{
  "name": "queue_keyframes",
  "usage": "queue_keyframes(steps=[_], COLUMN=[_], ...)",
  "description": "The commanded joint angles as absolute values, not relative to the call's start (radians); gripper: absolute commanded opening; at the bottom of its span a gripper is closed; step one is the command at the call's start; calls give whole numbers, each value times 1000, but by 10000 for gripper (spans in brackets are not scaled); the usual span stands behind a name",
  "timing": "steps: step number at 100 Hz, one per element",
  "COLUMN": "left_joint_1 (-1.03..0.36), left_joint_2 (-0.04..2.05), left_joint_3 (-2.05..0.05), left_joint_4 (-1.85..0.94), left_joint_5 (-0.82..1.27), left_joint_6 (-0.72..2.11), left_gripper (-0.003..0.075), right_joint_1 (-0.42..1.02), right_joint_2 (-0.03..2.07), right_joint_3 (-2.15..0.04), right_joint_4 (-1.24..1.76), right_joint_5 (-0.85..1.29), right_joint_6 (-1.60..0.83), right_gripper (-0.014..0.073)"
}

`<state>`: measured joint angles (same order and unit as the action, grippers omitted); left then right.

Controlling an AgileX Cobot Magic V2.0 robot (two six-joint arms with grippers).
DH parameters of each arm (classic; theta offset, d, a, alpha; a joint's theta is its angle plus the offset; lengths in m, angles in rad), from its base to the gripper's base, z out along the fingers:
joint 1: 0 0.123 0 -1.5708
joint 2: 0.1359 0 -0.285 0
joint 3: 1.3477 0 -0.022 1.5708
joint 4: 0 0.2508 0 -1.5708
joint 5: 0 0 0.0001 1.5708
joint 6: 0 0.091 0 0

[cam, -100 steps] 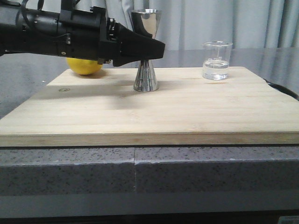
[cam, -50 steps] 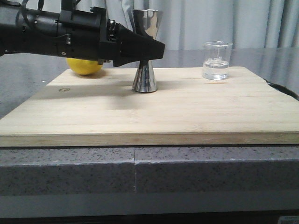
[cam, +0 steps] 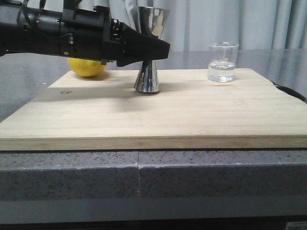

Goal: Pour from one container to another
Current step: 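Lift the steel jigger slightly off the board with the left gripper, then reach the right gripper to the glass beaker and grasp it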

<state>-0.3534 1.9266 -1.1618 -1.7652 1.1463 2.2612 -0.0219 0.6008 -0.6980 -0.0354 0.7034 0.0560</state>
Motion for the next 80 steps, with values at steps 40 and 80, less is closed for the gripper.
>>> queue_keyframes(steps=[40, 80], left_joint_1=[-359, -359], left_joint_2=[1878, 1878], left_joint_3=[-1220, -1220], left_joint_4=[-1853, -1852], left_joint_5=[1277, 1273], left_joint_6=[2250, 2250], left_gripper=[76, 60], right_joint_1=[-25, 67], right_joint_2=[608, 740], right_joint_3=[-733, -816], right_joint_4=[-42, 92], right_joint_5=[669, 698], right_joint_6=[28, -167], right_gripper=[546, 546])
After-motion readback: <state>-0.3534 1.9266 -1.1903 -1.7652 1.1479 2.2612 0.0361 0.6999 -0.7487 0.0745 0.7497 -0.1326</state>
